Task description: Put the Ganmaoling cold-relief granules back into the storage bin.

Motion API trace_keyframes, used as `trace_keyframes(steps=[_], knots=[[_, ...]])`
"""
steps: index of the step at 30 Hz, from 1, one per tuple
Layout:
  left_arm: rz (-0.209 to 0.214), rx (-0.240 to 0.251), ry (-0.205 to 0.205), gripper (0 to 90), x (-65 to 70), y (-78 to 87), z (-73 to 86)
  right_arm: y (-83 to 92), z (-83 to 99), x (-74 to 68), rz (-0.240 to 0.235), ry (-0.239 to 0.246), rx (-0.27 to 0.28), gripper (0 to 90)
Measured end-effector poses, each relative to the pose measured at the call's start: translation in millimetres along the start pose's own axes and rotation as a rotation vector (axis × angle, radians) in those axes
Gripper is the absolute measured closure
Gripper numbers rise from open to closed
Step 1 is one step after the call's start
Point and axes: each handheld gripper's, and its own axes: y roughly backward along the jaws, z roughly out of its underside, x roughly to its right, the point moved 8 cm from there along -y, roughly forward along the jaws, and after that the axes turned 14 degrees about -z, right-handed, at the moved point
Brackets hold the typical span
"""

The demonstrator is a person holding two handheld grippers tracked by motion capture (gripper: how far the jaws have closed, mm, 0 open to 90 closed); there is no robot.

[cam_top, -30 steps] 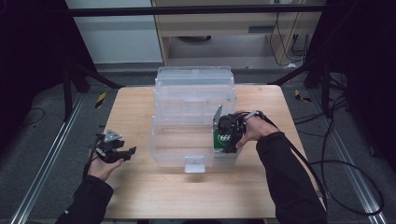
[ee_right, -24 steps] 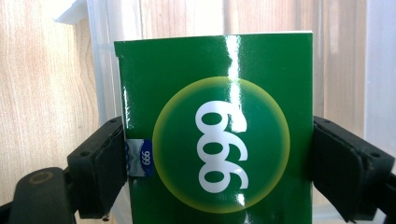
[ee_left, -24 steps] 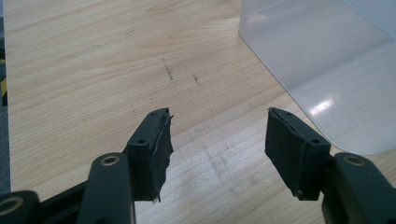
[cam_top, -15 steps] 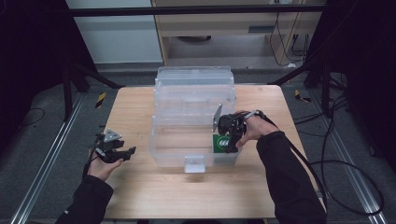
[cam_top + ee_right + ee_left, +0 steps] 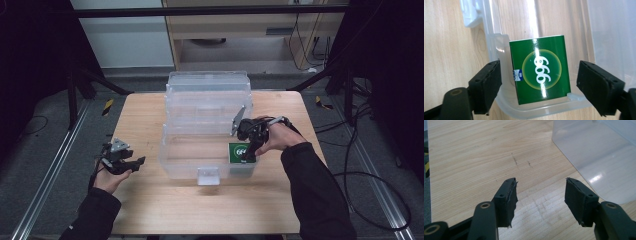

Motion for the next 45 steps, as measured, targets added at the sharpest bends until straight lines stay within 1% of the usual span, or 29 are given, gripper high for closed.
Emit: trace_keyframes(steps=[2, 3, 4, 5, 6, 8, 9, 10, 13, 14, 16, 21, 22, 25, 31, 36, 39, 40, 41, 45], knots=[[-0.001, 0.001, -0.002, 43.1, 0.1, 0.4, -0.2, 2.3, -1.1, -3.0, 0.003, -0.008, 0.011, 20.7], [0.000, 0.003, -0.002, 43.5, 0.1, 0.6, -0.5, 3.4, -1.4, -5.2, 0.000, -0.023, 0.010, 20.1], [0.001, 0.004, -0.001, 43.8, 0.2, 0.9, -0.7, 3.8, -2.1, -6.9, -0.004, -0.029, 0.015, 19.0], [0.001, 0.004, -0.002, 44.1, 0.1, 1.1, -0.8, 4.5, -3.3, -11.6, -0.016, -0.052, 0.022, 19.0], [0.000, 0.005, -0.001, 44.1, -0.1, 1.3, -0.9, 4.5, -3.3, -11.6, -0.016, -0.052, 0.022, 19.0], [0.000, 0.005, 0.001, 44.4, -0.5, 1.5, -1.0, 3.8, -5.2, -15.3, -0.024, -0.070, 0.031, 18.1], [0.000, 0.007, 0.002, 44.6, -0.6, 1.5, -1.1, 3.2, -6.0, -16.1, -0.026, -0.059, 0.034, 17.5], [0.001, 0.008, 0.002, 44.7, -0.6, 1.5, -1.0, 2.5, -7.1, -18.8, -0.032, -0.075, 0.037, 16.6], [0.000, 0.008, 0.002, 45.0, -0.4, 1.3, -0.9, -0.2, -9.5, -23.6, -0.041, -0.067, 0.041, 16.3], [0.000, 0.008, -0.001, 45.1, -0.2, 1.4, -0.9, -1.0, -9.9, -24.6, -0.045, -0.054, 0.039, 16.9], [0.001, 0.011, 0.000, 45.3, 0.1, 1.3, -1.4, -2.0, -11.5, -26.0, -0.041, -0.053, 0.043, 18.1], [0.000, 0.016, 0.002, 46.0, -1.9, 1.5, -1.1, -6.3, -16.0, -29.3, -0.043, -0.036, 0.054, 24.1], [0.000, 0.017, 0.003, 46.1, -2.1, 1.3, -1.0, -8.4, -17.5, -29.7, -0.046, -0.029, 0.056, 26.1], [0.001, 0.017, 0.003, 46.2, -2.0, 1.4, -1.1, -14.4, -20.9, -32.2, -0.055, -0.018, 0.053, 28.4], [0.003, 0.026, 0.002, 47.2, -1.6, 1.7, -2.4, -25.6, -24.9, -33.7, -0.061, -0.010, 0.041, 30.0], [0.007, 0.036, 0.008, 47.8, -1.7, 2.4, -3.6, -31.7, -28.9, -34.2, -0.062, -0.010, 0.049, 33.5], [0.006, 0.044, 0.003, 47.7, -2.2, 2.5, -4.5, -36.9, -29.9, -34.7, -0.059, 0.006, 0.041, 36.6], [0.008, 0.045, 0.003, 48.2, -2.2, 2.5, -4.6, -38.3, -30.2, -34.9, -0.064, 0.012, 0.042, 37.8], [0.009, 0.042, 0.009, 48.4, -1.9, 2.3, -4.7, -39.5, -30.7, -35.0, -0.064, 0.017, 0.041, 38.7], [0.012, 0.043, 0.001, 48.7, -1.0, 2.8, -4.7, -42.8, -33.4, -35.9, -0.071, 0.027, 0.054, 41.3]])
